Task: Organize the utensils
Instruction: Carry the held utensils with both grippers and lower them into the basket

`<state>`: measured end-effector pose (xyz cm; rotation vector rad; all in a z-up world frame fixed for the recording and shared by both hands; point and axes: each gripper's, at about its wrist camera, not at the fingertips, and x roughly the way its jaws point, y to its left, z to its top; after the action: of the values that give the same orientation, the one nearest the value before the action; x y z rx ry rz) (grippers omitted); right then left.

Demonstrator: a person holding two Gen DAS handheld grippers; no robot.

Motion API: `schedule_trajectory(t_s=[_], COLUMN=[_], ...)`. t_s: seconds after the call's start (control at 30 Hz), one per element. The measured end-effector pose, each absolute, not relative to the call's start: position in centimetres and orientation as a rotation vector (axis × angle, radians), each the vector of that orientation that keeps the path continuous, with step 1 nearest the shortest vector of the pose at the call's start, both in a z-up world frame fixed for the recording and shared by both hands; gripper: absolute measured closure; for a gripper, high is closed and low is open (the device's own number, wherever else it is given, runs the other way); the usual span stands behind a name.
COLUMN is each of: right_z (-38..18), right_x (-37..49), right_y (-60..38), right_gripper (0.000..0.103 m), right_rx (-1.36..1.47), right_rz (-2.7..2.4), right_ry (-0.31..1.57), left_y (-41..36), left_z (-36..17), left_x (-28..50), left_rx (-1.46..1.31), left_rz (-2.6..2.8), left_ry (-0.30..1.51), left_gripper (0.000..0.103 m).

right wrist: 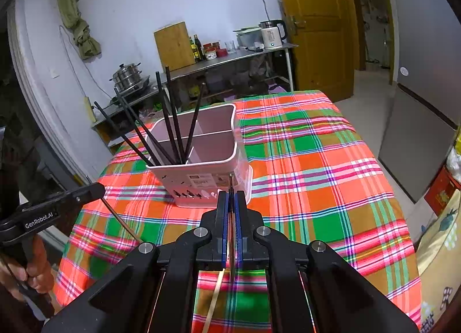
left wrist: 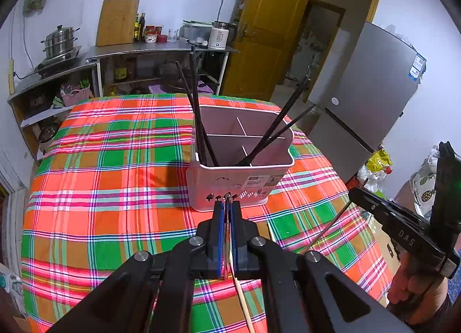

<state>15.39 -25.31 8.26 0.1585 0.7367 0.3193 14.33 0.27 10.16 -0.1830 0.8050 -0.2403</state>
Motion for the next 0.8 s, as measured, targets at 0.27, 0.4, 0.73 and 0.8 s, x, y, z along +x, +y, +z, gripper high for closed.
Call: schedule_trajectory(t_s=[0.27, 0.4, 0.73, 0.8], right_z=[9.7, 10.4, 12.9, 13.5], right_x=[15.1, 15.3, 16.6, 17.1], right_y=[-25.1, -24.7, -22.3, -21.5], right_gripper=[0.099, 0.099, 0.099, 0.099], right_rx=[0.156, 0.153, 0.131, 0.123], right_rz=[0.336, 0.352, 0.408, 0.421], right_ry=[0.702, 0.689, 0.636, 0.624], left_y=[0.7, 0.8, 1.1, 1.2], left_z=[11.7, 12.4, 14.6, 15.3], left_x=[14.0, 14.3, 16.2, 16.7], left_rx=[-0.198, -0.198, -0.181, -0.18], left_rz=[-0.259, -0.268, -0.283, -0.286], left_ry=[0.788, 0.785, 0.762, 0.752], left_gripper=[0.099, 0.099, 0.099, 0.099])
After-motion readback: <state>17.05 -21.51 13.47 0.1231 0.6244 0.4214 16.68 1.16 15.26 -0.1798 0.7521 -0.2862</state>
